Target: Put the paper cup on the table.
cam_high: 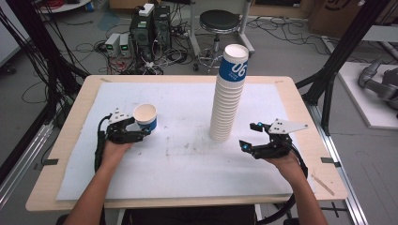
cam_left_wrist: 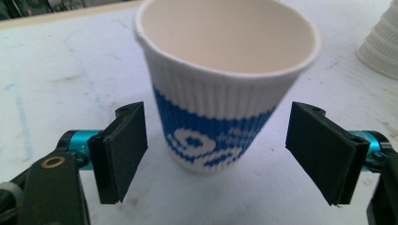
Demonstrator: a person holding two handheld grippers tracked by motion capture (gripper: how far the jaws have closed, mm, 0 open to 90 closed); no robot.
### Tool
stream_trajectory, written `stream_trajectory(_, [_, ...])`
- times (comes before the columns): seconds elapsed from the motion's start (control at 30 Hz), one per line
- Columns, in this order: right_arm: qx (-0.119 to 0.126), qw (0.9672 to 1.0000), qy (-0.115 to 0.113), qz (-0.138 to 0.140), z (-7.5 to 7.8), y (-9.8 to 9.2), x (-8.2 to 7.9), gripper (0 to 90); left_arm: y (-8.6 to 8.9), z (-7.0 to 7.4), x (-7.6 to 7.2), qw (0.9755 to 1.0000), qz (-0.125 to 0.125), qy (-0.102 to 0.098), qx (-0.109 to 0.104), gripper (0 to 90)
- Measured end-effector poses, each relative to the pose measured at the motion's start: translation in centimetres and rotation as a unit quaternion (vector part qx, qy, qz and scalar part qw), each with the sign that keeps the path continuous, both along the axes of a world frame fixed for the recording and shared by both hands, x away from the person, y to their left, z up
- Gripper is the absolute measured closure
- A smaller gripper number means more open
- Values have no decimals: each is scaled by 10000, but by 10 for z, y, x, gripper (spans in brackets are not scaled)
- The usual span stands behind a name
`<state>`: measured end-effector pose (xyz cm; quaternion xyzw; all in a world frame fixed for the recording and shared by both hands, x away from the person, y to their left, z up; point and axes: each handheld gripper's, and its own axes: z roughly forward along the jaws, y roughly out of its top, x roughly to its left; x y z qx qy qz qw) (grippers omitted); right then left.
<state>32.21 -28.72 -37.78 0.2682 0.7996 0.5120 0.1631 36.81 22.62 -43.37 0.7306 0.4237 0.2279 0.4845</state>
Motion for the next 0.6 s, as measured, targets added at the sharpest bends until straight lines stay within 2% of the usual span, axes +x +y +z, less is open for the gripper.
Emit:
stream_trajectory(0.03, [7, 10000, -2, -5, 0, 0, 0, 192, 0, 0, 0, 10000, 0, 0, 0, 209])
stream_trajectory(0.1, [-7, 10000, -1, -18, 0, -1, 0, 192, 10, 3, -8, 9999, 38, -76, -142, 209])
stream_trajectory(0.2, [-36, 10000, -18, -83, 0, -3, 0, 192, 22, 11, -17, 9979, 112, -408, -481, 209])
stream_trajectory(0.23, [-72, 9999, -39, -100, 0, -3, 0, 192, 26, 16, -23, 9951, 61, -608, -780, 209])
stream_trajectory(0.27, [-72, 9999, -39, -100, 0, -3, 0, 192, 26, 16, -23, 9951, 61, -608, -780, 209])
stream_trajectory(0.3, [-94, 9999, -57, -119, -1, -4, 1, 192, 26, 22, -27, 9919, -15, -835, -953, 209])
stream_trajectory(0.33, [-93, 9999, -41, -140, -1, -5, 1, 192, 25, 25, -29, 9904, -64, -954, -995, 209])
stream_trajectory(0.37, [-104, 9998, -62, -165, -1, -6, 1, 192, 25, 25, -29, 9904, -64, -954, -995, 209])
stream_trajectory(0.4, [-93, 9998, -49, -183, -1, -7, 1, 192, 22, 31, -31, 9871, -171, -1158, -1094, 209])
stream_trajectory(0.43, [-104, 9997, -53, -207, -2, -8, 0, 192, 20, 32, -32, 9857, -237, -1216, -1142, 209])
stream_trajectory(0.47, [-99, 9997, -39, -232, -3, -9, 0, 192, 20, 32, -32, 9857, -237, -1216, -1142, 209])
stream_trajectory(0.5, [-99, 9996, -33, -246, -3, -10, 0, 192, 17, 35, -32, 9833, -403, -1274, -1236, 209])
stream_trajectory(0.53, [-105, 9996, -39, -269, -4, -11, -1, 192, 17, 35, -32, 9833, -403, -1274, -1236, 209])
stream_trajectory(0.6, [-110, 9994, -41, -315, -5, -14, -1, 192, 13, 37, -31, 9815, -560, -1324, -1261, 209])
